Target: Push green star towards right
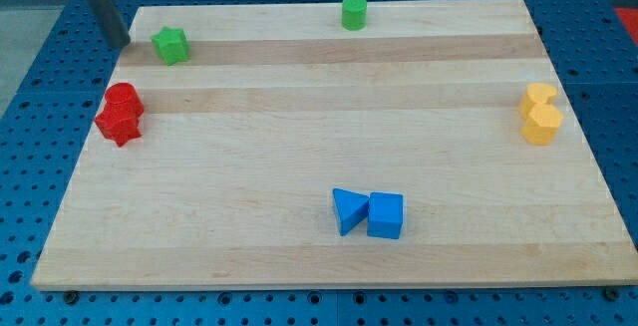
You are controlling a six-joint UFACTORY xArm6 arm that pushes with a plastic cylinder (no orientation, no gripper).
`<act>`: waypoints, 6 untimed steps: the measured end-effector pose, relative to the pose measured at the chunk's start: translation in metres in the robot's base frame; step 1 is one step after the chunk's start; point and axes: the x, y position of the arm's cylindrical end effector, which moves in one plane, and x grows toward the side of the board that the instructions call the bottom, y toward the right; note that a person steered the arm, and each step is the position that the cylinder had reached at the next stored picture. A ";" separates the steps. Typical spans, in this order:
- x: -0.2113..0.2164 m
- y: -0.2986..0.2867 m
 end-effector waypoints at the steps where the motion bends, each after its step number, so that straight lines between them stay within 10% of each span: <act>1: 0.014 0.001; 4: 0.009 0.091; 6: 0.002 0.000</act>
